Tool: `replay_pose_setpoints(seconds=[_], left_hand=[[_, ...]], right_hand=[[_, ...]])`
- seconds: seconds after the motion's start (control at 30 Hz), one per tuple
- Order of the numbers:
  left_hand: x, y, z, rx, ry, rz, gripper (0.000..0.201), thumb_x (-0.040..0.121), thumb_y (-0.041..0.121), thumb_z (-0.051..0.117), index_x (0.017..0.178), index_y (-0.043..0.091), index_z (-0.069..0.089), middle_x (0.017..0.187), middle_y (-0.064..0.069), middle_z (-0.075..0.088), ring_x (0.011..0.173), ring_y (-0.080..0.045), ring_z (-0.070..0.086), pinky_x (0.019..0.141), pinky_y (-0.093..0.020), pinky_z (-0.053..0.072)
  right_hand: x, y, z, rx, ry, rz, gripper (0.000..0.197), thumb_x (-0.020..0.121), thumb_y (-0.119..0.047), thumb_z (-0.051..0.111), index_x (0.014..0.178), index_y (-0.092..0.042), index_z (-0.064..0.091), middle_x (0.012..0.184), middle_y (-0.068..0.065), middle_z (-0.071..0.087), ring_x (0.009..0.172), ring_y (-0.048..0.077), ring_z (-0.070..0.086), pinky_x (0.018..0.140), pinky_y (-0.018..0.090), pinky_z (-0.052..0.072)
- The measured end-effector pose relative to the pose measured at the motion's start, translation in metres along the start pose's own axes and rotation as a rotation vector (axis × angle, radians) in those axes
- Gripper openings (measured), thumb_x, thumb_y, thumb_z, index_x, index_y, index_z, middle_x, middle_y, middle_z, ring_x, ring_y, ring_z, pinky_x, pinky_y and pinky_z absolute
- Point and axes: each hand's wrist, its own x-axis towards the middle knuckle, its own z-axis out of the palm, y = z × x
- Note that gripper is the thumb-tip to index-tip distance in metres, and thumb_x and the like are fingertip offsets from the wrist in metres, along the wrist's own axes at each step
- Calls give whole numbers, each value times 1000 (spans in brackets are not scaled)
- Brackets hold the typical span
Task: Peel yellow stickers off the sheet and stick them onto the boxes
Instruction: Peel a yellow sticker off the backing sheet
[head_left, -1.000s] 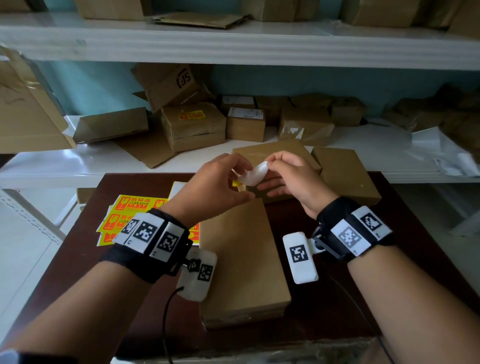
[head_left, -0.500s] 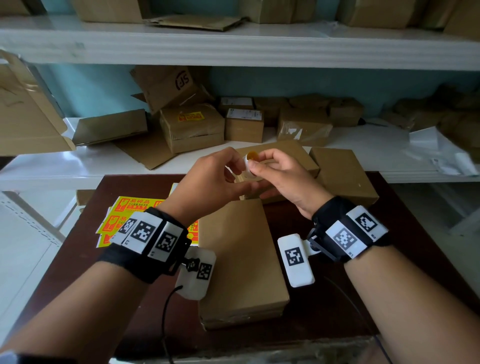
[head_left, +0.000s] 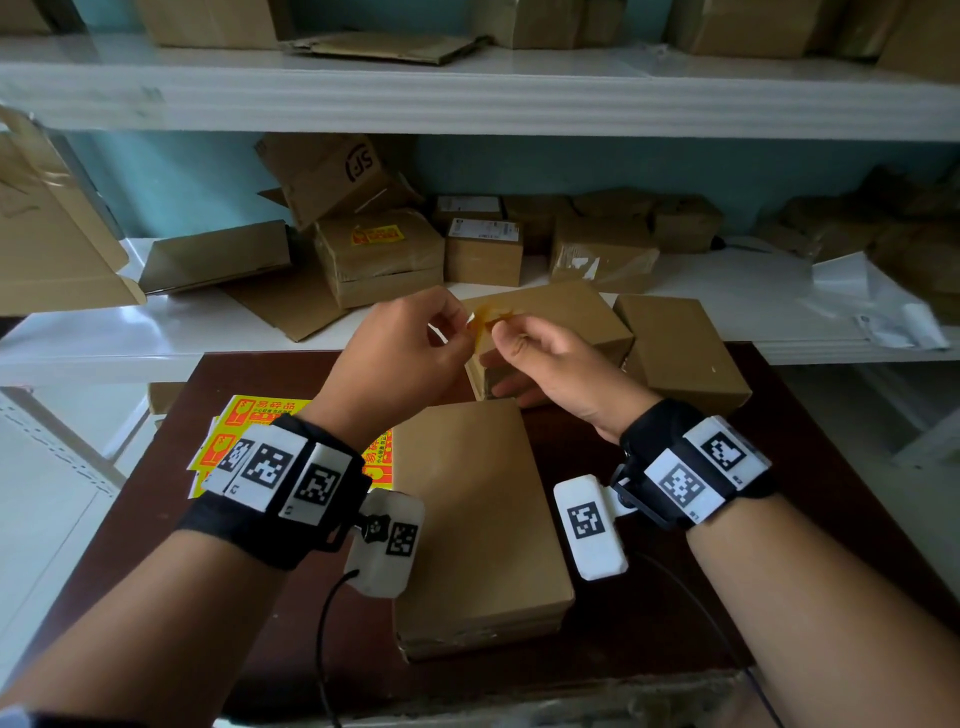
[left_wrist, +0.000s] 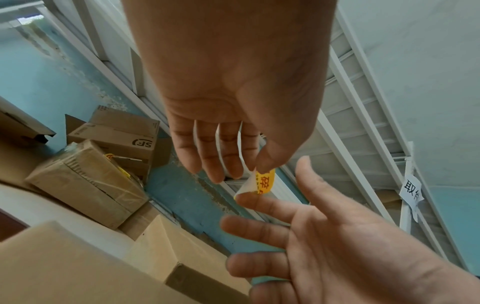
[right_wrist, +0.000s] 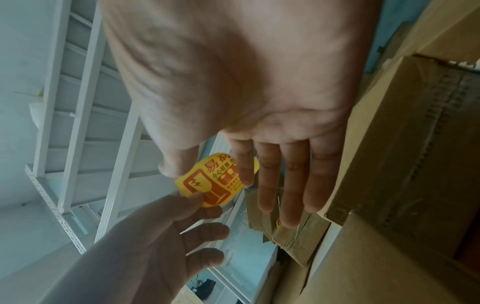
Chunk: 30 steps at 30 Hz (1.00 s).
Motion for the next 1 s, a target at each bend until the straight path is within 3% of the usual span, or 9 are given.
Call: replay_pose_setpoints(seconds=[0.1, 0.17, 0.3, 0.43, 0.5, 0.6, 0.7, 0.83, 1.0], left_hand=[[2, -2, -5, -4, 4, -40, 6, 93, 29, 63, 88, 25, 66, 84, 12, 67, 75, -6, 66, 62, -25, 50], [3, -3, -10, -25, -15, -90, 8, 92, 27, 64, 89, 21, 68, 84, 8, 68, 77, -9, 67, 61, -24, 50], [6, -2, -18, -141, -117, -183, 11, 93, 22, 62, 92, 14, 70, 85, -3, 73, 79, -16, 71, 72, -37, 57], [5, 0, -20, -218, -220, -228, 17, 96, 16, 59, 99, 4, 69, 89, -9, 74, 67, -3, 67, 59, -18, 52], [5, 0, -22, -221, -256, -246, 19, 96, 15, 57, 102, 0, 69, 92, -13, 74, 67, -5, 67, 61, -21, 52], [4, -1, -23, -228, -307, -281, 18, 97, 14, 56, 101, 3, 70, 93, -14, 74, 73, -12, 67, 69, -30, 53], [4, -2, -22, -232, -338, -309, 17, 97, 16, 57, 100, 6, 70, 90, -13, 73, 76, -16, 66, 72, -33, 53], [4, -4, -19, -236, -359, -339, 14, 97, 18, 58, 95, 11, 70, 84, -7, 72, 75, -15, 66, 72, -33, 54], [3, -14, -17, -118, -401, -263, 10, 94, 23, 66, 101, 18, 69, 94, -5, 73, 85, -19, 67, 78, -38, 55]], right_hand=[[2, 2, -1, -27, 23, 2, 17, 98, -42, 57, 111, -31, 59, 112, 1, 70, 85, 16, 71, 74, 24, 53], [3, 5, -3, -58, 67, 3, 26, 96, -37, 63, 119, -25, 59, 108, 2, 69, 85, 11, 68, 72, 27, 53], [6, 9, -7, -96, 162, -14, 34, 90, -38, 71, 117, -20, 63, 108, -2, 69, 93, 13, 67, 70, 22, 50], [7, 12, -9, -131, 250, -3, 43, 77, -57, 74, 103, -24, 63, 105, -2, 68, 98, 21, 68, 83, 39, 57], [7, 11, -9, -119, 285, 0, 55, 67, -68, 71, 102, -27, 61, 106, -2, 67, 99, 21, 68, 84, 42, 58], [5, 8, -10, -43, 321, -34, 37, 82, -48, 76, 106, -24, 61, 108, 1, 68, 94, 21, 70, 77, 38, 60], [3, 4, -11, 28, 297, -91, 18, 92, -24, 71, 107, -18, 63, 102, 0, 70, 81, 10, 72, 68, 31, 59], [3, 5, -11, 93, 245, -91, 1, 96, -18, 66, 95, -17, 66, 88, -3, 71, 76, 6, 70, 63, 27, 56], [5, 10, -13, 38, 225, -27, 14, 98, -20, 64, 98, -7, 67, 89, 1, 70, 75, 6, 67, 61, 26, 55]])
